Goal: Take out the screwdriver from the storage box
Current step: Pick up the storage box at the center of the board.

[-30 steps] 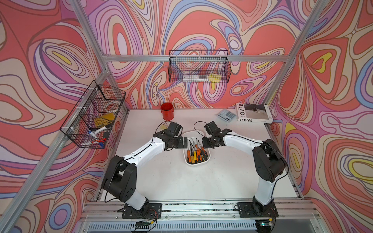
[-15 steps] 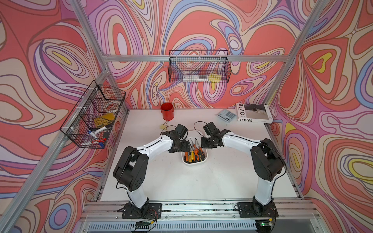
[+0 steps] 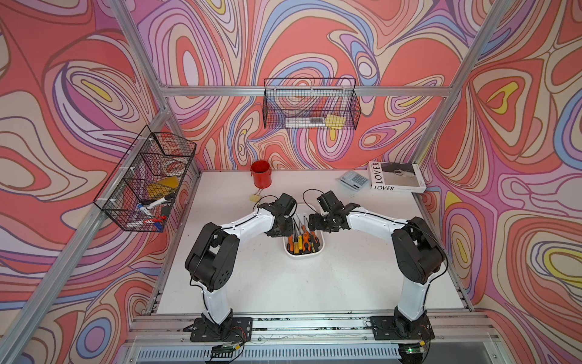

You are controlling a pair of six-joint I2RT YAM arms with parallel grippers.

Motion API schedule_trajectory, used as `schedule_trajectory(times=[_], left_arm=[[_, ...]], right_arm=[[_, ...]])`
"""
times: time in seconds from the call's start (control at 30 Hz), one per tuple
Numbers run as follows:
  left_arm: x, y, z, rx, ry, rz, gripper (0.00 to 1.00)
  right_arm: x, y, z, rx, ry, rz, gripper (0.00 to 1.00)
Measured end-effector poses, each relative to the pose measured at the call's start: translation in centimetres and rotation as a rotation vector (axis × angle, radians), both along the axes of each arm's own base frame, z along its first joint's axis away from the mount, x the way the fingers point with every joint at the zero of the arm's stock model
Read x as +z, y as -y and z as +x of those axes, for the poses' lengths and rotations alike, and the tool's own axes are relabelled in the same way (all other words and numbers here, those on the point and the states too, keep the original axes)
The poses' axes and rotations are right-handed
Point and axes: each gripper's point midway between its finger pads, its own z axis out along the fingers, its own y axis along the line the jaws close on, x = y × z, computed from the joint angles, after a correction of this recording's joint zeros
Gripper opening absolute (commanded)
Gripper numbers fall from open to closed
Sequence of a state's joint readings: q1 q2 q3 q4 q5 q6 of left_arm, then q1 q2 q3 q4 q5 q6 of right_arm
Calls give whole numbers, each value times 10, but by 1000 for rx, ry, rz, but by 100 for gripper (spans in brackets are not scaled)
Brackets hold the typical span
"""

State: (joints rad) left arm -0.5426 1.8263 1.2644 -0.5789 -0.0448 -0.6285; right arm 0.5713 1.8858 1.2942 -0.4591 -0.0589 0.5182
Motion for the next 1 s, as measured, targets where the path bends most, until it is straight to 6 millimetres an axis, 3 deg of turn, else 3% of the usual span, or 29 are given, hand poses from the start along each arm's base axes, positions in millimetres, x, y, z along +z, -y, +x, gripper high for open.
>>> schedule_trajectory(times=[0.03,0.13,0.3,0.47,0.6,0.67,0.8,0.9,1.0], left_arm=[[0,0,2,1,2,5,28],[-5,-1,5,3,0,23,23],[-12,-1,11,13,-8,47,6],[-12,2,16,2,-4,48,1],[-12,4,20,-3,-4,58,15],[-11,4,23,-6,1,65,36],[-9,1,28,-2,16,84,59],[-5,-1,33,7,30,84,62],[1,-2,41,20,49,81,54]], right_arm=[[2,1,0,-2,6,-4,98],[9,6,1,-12,26,-18,98],[30,17,1,-42,80,-42,98],[53,27,0,-66,132,-53,98],[55,31,-1,-70,138,-69,98],[53,33,-3,-68,129,-77,98],[51,35,-5,-65,119,-88,98],[50,35,-6,-63,115,-94,98],[48,37,-7,-66,112,-102,98]])
